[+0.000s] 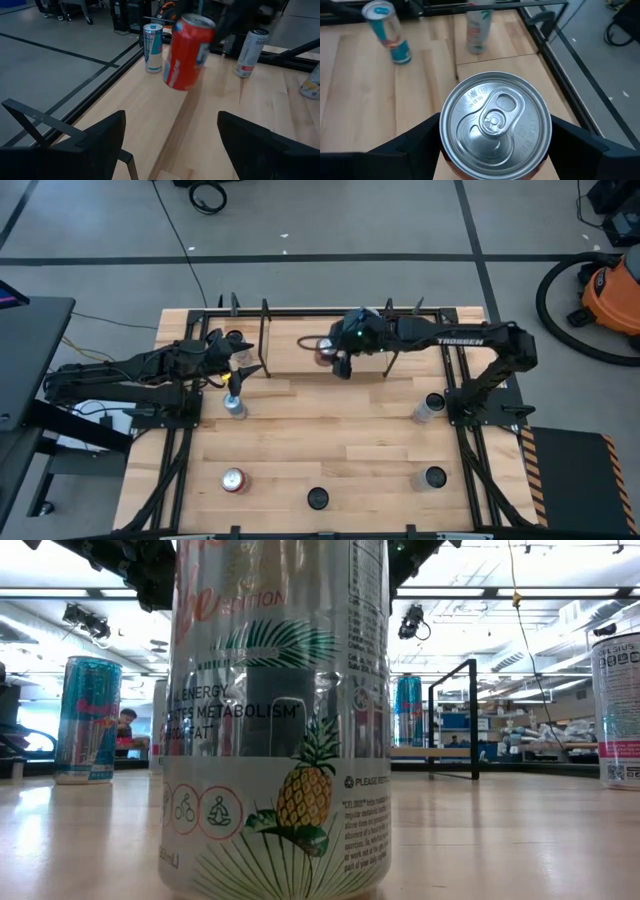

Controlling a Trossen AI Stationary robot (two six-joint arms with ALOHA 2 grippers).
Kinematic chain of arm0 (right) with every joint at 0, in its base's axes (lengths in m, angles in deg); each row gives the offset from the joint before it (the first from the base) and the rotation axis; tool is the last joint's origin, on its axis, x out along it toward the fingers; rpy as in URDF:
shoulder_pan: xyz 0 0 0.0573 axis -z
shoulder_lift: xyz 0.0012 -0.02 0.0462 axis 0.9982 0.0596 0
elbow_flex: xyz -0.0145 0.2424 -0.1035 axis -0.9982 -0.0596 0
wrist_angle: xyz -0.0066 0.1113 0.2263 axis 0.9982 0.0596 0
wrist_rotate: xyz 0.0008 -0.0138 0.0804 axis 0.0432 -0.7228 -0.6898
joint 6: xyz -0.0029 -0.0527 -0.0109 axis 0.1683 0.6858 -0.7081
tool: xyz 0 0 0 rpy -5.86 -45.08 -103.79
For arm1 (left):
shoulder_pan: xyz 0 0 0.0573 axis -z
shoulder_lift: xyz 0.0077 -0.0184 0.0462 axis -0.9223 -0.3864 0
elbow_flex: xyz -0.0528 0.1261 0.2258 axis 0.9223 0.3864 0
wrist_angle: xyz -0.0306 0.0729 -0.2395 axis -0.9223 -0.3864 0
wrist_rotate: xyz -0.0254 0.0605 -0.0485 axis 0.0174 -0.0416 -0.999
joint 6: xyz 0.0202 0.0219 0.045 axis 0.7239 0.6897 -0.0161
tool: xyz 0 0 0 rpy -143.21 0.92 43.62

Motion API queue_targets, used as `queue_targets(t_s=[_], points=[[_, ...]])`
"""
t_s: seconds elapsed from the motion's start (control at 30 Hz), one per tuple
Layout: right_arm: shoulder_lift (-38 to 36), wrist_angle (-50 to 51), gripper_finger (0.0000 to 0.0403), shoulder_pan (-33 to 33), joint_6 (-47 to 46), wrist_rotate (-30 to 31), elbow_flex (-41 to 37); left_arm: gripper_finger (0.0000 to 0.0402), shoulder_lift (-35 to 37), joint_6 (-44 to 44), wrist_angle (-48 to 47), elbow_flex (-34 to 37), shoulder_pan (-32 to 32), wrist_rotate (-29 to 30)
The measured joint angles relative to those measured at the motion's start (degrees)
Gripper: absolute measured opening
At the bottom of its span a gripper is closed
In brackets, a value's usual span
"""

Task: Place canned beverage on shelf
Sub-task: Put the top orange soda can on the shelf

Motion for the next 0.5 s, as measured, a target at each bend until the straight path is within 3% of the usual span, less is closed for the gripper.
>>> queue_targets(t_s=[0.33,0.5], points=[[-0.3,2.3,0.0309,10.0,-0.4,-0.4,0.0,0.0318,0.0,0.0,0.0,0.0,0.0,0.0],[-0.3,1.1,0.0309,14.6,-2.8,-4.1,-0.7,0.0318,0.0,0.6,0.0,0.0,0.0,0.0]])
